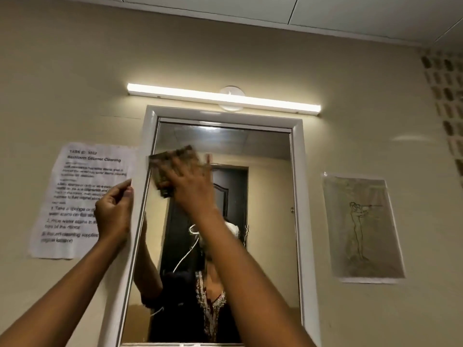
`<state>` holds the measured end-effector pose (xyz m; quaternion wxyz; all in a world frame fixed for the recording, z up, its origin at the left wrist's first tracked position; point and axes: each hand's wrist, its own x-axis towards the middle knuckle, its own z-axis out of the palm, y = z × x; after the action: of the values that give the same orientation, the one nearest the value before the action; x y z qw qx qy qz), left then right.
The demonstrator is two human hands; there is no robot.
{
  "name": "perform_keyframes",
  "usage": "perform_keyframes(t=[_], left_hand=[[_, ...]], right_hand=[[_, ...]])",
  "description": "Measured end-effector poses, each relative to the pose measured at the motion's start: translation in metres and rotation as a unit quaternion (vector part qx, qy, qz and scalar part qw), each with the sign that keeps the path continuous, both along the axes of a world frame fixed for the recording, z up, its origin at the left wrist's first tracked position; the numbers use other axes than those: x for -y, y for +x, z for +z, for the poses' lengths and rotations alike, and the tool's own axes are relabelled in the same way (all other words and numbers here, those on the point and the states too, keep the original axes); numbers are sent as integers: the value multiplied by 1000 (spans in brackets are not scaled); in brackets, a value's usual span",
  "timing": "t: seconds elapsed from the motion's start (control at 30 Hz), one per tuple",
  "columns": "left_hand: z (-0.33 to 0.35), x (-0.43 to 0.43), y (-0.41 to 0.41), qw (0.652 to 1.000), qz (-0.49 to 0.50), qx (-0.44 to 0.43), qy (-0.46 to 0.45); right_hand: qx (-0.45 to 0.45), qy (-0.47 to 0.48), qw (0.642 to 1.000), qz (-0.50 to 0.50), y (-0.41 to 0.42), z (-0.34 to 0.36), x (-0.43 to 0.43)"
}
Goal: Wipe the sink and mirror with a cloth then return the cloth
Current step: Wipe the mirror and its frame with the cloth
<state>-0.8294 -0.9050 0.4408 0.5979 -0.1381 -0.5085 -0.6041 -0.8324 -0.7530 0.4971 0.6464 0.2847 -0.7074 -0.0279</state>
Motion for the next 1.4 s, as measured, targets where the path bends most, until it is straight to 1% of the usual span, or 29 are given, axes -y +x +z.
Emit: perform_keyframes(t=[0.07,0.1,0.17,0.2,0.27,0.33,0.4,0.43,0.47,0.53,0.57,0.63,0.7,0.77,0.8,0.87,0.93,0.97,1.03,1.07,1.1,1.13,1.17,1.23,1.27,1.3,1.33,1.37,1.4], left_hand=[[-13,-3,7,999,7,-2,-33],[-18,-3,9,999,11,2,-43],[-25,-5,10,998,26,11,-57],[-28,-6,9,998,31,10,-59],[-30,-8,6,998,31,-1,-49],[-30,-5,2,999,14,-11,-38],[-31,-1,-3,999,-37,-8,-24],[-33,1,-4,998,-61,-7,-20],[-35,4,-5,997,-81,-7,-18],[-39,7,-4,994,-110,-4,-12],[-43,8,-4,993,-119,0,-4],[-55,9,-2,992,-125,12,16],[-75,9,0,992,-115,40,30],[-96,9,4,993,-94,64,17],[-103,9,6,994,-86,71,2],[-109,11,11,993,-73,87,-18],[-109,11,16,992,-73,96,-23],[-108,10,17,992,-75,96,-22],[-107,5,19,992,-77,96,-12],[-107,3,20,993,-75,96,-5],[-106,1,20,993,-72,96,1],[-105,0,21,993,-72,97,8],[-105,-1,22,992,-73,100,14],[-103,-2,25,991,-79,106,19],[-102,-2,27,990,-85,108,17],[-102,-2,28,990,-89,111,12],[-101,-2,29,989,-89,116,3],[-102,-1,31,989,-82,122,-8],[-103,1,33,989,-71,129,-19]], right_hand=[[1,-120,993,-13,-3,-1,-51],[10,-199,980,-28,-4,-4,-82],[22,-351,935,-39,-6,-19,-142],[26,-399,916,-37,-6,-30,-163],[27,-431,901,-35,-6,-56,-172],[28,-440,897,-26,-5,-72,-145],[46,-448,893,-3,-1,-75,-104],[56,-425,903,12,1,-75,-80],[59,-374,925,26,3,-74,-55],[69,-214,973,54,9,-80,-5],[74,-123,988,62,11,-85,15],[76,-2,995,60,14,-91,37],[61,44,997,34,11,-84,29],[24,37,999,11,5,-77,1],[21,-4,1000,17,2,-73,-18],[39,-166,985,17,-2,-70,-66],[53,-356,933,-7,-3,-82,-116],[52,-426,903,-19,-1,-91,-132],[65,-502,862,-16,2,-111,-136],[77,-515,854,-5,3,-118,-124],[91,-507,857,5,6,-124,-106],[105,-470,876,7,8,-130,-84],[115,-400,909,7,12,-138,-61],[130,-190,973,21,16,-159,-22],[136,-74,988,28,17,-169,-10],[140,17,990,24,18,-177,-3],[138,70,988,11,19,-183,-3],[128,79,989,-2,20,-184,-8],[118,54,992,-5,20,-185,-18]])
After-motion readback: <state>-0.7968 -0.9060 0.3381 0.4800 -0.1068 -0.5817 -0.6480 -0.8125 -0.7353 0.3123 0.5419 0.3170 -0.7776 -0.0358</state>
